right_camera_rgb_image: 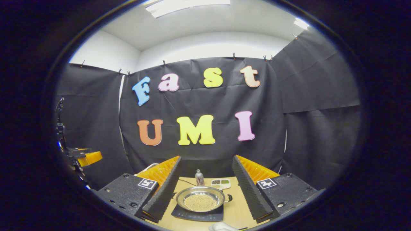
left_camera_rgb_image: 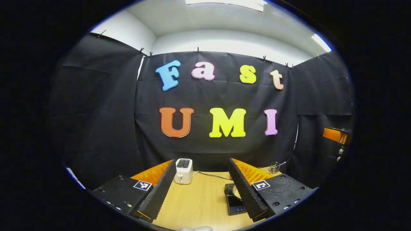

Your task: First push the handle of the pot to place it horizontally, then grasp the pot with both hands and set it on the induction cooktop.

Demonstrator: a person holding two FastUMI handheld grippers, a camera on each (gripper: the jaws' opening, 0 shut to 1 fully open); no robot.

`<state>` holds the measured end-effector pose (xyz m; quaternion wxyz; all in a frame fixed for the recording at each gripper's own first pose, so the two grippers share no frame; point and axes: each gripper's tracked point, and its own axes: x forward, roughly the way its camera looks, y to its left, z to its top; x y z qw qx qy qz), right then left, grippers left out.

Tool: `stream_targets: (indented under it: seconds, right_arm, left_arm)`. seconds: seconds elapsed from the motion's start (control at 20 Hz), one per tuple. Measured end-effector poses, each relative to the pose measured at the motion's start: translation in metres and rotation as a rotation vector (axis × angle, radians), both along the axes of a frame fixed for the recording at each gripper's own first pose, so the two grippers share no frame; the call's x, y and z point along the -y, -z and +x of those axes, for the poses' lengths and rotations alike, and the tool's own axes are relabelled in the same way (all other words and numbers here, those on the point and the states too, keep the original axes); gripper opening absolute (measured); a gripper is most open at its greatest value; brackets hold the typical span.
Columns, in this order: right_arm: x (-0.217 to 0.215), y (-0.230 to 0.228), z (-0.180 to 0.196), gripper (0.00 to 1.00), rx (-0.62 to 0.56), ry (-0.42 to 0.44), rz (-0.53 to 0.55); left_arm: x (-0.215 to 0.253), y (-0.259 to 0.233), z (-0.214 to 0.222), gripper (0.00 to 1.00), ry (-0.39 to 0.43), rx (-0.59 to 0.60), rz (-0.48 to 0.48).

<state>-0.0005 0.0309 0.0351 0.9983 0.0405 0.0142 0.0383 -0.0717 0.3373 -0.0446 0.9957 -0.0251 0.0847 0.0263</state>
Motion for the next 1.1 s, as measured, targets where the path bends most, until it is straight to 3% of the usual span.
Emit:
stream_targets:
  seconds: [0.35,1.1]
  right_arm:
    - [0.011,-0.015,-0.006,0.98,0.028,0.036,-0.019]
    - [-0.003,-0.031,0.0,0.96,0.068,-0.035,-0.015]
  left_arm:
    - [-0.002,-0.017,0.003,0.97,0.007,0.047,-0.039]
    - [0.007,-0.031,-0.001,0.97,0.002,0.071,-0.014]
